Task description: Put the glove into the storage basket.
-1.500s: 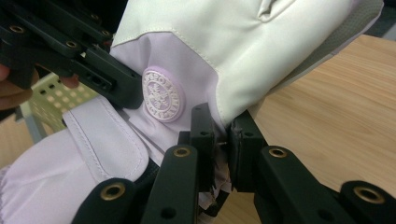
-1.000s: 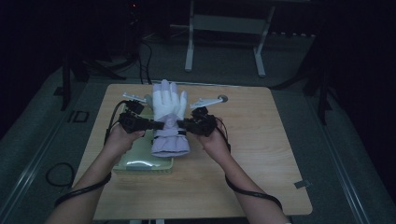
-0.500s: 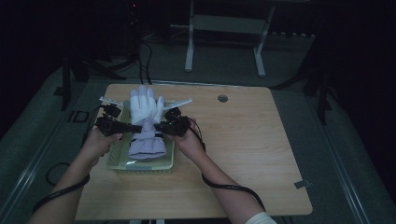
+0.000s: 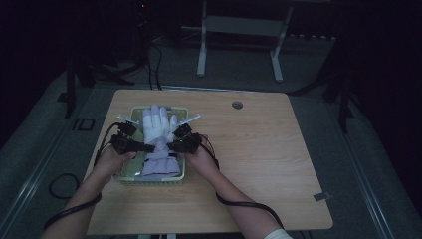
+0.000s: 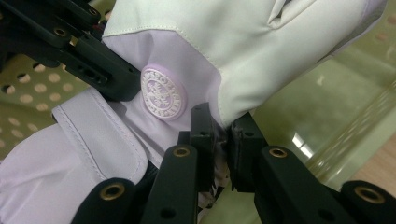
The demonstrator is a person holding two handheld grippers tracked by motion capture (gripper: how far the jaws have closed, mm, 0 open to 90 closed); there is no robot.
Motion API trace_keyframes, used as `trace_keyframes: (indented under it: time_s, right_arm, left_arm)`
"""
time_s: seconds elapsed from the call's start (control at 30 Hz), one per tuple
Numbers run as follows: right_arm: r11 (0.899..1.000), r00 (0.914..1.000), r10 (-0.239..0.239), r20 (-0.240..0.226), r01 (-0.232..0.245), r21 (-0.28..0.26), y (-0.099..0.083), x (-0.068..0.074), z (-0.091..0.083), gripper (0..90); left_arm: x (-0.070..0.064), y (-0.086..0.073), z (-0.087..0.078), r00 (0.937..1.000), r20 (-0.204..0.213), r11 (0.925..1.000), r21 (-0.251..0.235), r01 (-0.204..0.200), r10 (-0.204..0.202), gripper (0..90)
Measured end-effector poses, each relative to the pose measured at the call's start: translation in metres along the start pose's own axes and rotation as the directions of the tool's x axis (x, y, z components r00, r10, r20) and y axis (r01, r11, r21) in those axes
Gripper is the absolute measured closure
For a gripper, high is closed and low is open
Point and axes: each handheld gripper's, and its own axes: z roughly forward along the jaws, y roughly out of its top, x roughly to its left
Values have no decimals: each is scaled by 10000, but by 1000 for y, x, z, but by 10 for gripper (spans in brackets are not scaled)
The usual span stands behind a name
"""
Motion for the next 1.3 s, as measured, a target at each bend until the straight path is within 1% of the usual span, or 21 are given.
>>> trace_keyframes:
  time_s: [0.07,0.1,0.13,0.17,0.2,0.23,0.33,0.4,0.47,0.57,0.6,0.63,0.7,0.73,0.8,0.87,0.9,0.97,1.07,1.17,1.3]
  right_arm:
    - [9998,10000,-66,41,65,182,0,0,1,811]
    - [9997,9999,-128,95,126,230,0,1,2,805]
    - [9997,9999,-128,95,126,230,0,1,2,805]
    - [9992,9996,-209,193,202,359,0,2,3,798]
    - [9992,9996,-209,193,202,359,0,2,3,798]
    - [9983,9996,-188,229,175,557,-1,2,5,782]
    - [9977,9999,-56,142,46,680,-2,-1,7,742]
    - [9978,10000,-17,85,11,659,-2,-1,7,723]
    - [9980,9997,-161,182,150,612,1,1,4,648]
    - [9980,9991,-401,132,394,491,3,1,0,550]
    - [9980,9988,-463,160,456,435,4,1,-3,518]
    - [9985,9987,-496,151,492,247,4,0,-6,477]
    - [9981,9981,-609,-88,608,-99,5,-3,-13,418]
    - [9976,9978,-648,-164,644,-237,6,-4,-16,386]
    - [9955,9957,-764,-521,732,-596,5,-7,-23,324]
    - [9951,9926,-785,-924,725,-665,3,-10,-29,273]
    - [9950,9909,-747,-1121,665,-751,3,-11,-31,262]
    - [9947,9889,-785,-1265,691,-766,1,-13,-34,233]
    - [9934,9865,-1029,-1275,953,-641,-2,-14,-37,199]
    - [9918,9843,-1167,-1325,1087,-666,-5,-16,-40,179]
    - [9874,9831,-1384,-1199,1275,-942,-9,-20,-46,153]
  left_arm:
    - [-1,-1,2,9999,-104,9999,80,71,-70,733]
    - [-2,-1,3,9997,-252,9998,186,-60,65,719]
    - [-2,-1,3,9997,-252,9998,186,-60,65,693]
    - [-7,-1,6,9975,-611,9985,430,-326,352,662]
    - [-7,-1,6,9975,-611,9985,430,-326,352,648]
    - [-10,0,10,9949,-906,9975,592,-394,447,626]
    - [-11,1,15,9930,-1158,9965,821,-153,248,580]
    - [-11,1,16,9911,-1306,9960,877,-158,272,545]
    - [-13,2,16,9863,-1615,9950,984,-169,328,525]
    - [-16,3,15,9742,-2194,9939,1064,-306,535,483]
    - [-17,3,14,9722,-2271,9939,1055,-331,565,476]
    - [-18,3,12,9719,-2273,9950,910,-421,619,449]
    - [-18,1,7,9801,-1867,9969,523,-586,674,340]
    - [-19,0,4,9820,-1746,9972,337,-672,721,301]
    - [-22,-2,-2,9809,-1778,9968,-24,-800,783,261]
    - [-23,-5,-6,9845,-1619,9966,-362,-738,670,231]
    - [-25,-7,-7,9854,-1553,9954,-539,-795,703,188]
    - [-30,-10,-8,9827,-1650,9920,-799,-980,838,139]
    - [-37,-14,-9,9848,-1505,9864,-1254,-1058,865,25]
    - [-46,-15,-9,9787,-1735,9810,-1390,-1350,1101,15]
    - [-56,-15,-6,9787,-1590,9752,-1579,-1552,1300,15]
